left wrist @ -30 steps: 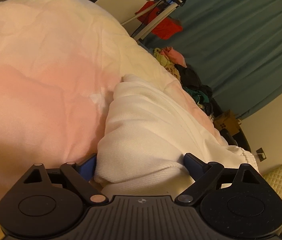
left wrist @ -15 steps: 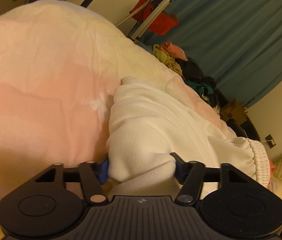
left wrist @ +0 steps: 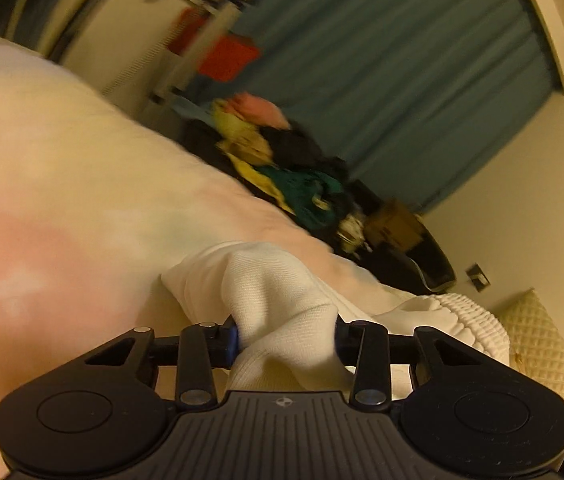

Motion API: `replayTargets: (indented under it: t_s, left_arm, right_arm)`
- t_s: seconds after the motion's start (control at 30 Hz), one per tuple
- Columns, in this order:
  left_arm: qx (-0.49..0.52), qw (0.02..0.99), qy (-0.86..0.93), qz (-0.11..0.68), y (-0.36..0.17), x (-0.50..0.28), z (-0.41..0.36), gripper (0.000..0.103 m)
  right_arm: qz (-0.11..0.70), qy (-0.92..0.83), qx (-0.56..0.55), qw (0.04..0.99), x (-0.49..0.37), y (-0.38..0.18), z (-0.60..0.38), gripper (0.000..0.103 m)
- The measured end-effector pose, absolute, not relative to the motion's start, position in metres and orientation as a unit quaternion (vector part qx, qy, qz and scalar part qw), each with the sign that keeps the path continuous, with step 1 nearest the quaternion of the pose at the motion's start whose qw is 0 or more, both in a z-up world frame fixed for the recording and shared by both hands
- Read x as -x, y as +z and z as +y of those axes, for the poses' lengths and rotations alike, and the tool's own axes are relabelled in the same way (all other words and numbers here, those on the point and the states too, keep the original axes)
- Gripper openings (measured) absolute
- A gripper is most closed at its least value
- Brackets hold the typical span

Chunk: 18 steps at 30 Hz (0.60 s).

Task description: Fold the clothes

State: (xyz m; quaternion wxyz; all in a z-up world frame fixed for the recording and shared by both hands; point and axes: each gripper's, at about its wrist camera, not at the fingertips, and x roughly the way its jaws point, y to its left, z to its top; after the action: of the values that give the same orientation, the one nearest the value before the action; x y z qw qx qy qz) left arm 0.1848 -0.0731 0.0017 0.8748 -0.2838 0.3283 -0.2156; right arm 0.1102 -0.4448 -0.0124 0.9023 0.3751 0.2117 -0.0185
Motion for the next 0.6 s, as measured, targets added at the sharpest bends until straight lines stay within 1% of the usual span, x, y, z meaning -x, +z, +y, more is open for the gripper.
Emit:
replayTargets:
  t_s: [0.17,0.3,0.47,0.6]
  left_arm:
    - [0.272,0.863,-0.261,0.337,0.017,-0.247,-0.182,0.041]
    - [0.261,0.854,-0.29,0.346,0.004,-0.288,-0.266,0.041]
    - [0.23,0.843,-0.313,0.372,-0.038,-0.322,-0.339,0.041]
    - [0.182,0.849,-0.342,0.36,-0.077,-0.315,-0.349,0.043]
  right_arm:
    - [0.184,-0.075,-0.379,0.904,-0.135,0.005,-0.533,0.03]
    - [0.165,-0.124,-0.381,0.901,-0.153,-0.005,-0.599,0.03]
    - [0.16,-0.172,-0.413,0.88,-0.161,-0.048,-0.655,0.03]
    - [0.164,-0.187,-0.463,0.851,-0.144,-0.108,-0.663,0.031]
